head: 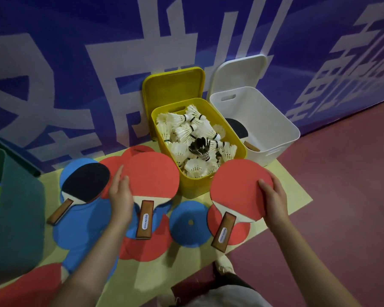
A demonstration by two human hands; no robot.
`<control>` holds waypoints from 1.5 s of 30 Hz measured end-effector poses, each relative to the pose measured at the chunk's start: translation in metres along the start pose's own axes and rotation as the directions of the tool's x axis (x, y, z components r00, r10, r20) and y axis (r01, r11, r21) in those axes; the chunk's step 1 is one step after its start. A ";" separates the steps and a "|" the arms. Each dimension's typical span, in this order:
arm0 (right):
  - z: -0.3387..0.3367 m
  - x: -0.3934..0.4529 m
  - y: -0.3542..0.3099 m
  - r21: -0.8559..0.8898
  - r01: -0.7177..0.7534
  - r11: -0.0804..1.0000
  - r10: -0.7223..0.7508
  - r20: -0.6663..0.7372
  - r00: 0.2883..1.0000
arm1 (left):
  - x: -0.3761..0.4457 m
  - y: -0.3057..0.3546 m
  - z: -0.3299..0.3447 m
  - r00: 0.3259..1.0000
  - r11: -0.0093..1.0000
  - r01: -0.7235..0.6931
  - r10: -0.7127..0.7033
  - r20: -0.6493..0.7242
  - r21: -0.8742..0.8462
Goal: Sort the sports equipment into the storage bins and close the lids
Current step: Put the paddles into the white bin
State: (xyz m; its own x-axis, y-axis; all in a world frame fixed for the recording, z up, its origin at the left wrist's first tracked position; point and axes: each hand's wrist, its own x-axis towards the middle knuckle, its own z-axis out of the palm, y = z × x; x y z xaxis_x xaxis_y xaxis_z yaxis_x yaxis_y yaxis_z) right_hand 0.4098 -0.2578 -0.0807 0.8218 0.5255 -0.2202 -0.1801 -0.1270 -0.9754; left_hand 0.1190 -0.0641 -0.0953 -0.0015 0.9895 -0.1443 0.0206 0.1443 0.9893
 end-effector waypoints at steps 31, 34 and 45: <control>-0.023 0.348 -0.114 -0.180 0.260 0.949 -0.221 0.211 0.952 | 0.004 0.091 0.308 0.994 0.995 -0.070 0.062 -0.092 -0.077; -0.005 0.365 -0.103 -0.278 0.327 0.903 -0.204 0.391 0.897 | 0.019 0.089 0.321 0.996 0.995 -0.074 0.070 -0.057 -0.063; 0.089 0.420 -0.026 -0.437 0.322 0.840 0.080 0.687 0.723 | 0.069 0.067 0.338 0.993 0.999 -0.005 0.000 -0.120 -0.038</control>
State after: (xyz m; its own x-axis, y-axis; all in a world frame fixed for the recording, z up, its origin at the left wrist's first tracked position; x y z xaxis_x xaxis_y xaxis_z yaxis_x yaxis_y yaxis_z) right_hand 0.7116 0.0405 -0.1483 0.2084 0.9472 -0.2436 0.3497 -0.3048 -0.8859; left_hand 0.4579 0.0138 -0.0457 -0.1211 0.9827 -0.1403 -0.0177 0.1392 0.9901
